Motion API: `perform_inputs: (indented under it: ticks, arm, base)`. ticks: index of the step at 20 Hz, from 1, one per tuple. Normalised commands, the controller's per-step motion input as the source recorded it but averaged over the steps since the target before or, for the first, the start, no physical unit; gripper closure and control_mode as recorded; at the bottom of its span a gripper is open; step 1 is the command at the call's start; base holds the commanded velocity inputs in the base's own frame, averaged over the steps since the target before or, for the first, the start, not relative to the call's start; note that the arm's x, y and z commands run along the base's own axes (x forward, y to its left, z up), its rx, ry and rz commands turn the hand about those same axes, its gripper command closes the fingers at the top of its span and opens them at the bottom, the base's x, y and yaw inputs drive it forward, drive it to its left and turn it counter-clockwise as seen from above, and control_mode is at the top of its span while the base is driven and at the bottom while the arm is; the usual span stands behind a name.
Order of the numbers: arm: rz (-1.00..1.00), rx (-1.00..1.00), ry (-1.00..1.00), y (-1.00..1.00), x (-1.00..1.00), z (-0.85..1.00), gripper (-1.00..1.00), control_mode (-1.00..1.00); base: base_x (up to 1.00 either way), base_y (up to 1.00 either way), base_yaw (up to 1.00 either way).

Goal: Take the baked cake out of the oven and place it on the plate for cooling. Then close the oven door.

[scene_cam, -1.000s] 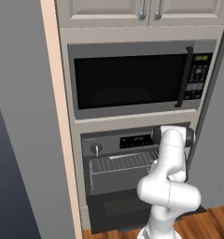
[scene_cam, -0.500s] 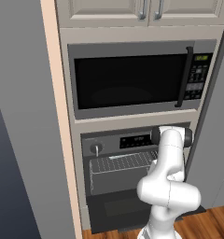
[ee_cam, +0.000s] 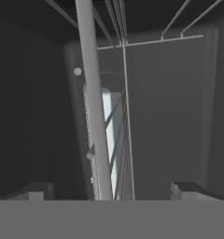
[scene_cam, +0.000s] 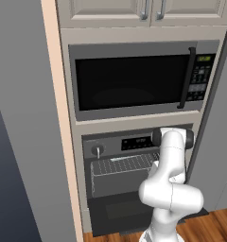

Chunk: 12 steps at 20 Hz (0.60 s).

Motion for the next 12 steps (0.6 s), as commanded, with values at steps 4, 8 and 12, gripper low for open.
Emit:
perform_inputs:
  ticks: [4, 8, 12]
  arm:
    - [0.0, 0.0, 0.0, 0.06, 0.17, 0.0, -1.0, -1.0]
    - [0.0, 0.0, 0.03, 0.0, 0.01, 0.0, -1.0, -1.0]
    - [0.0, 0.0, 0.0, 0.0, 0.0, 0.0, 1.0, -1.0]
  base:
    - [0.0, 0.0, 0.0]
    - [0.0, 0.0, 0.0]
    - [0.0, 0.0, 0.0]
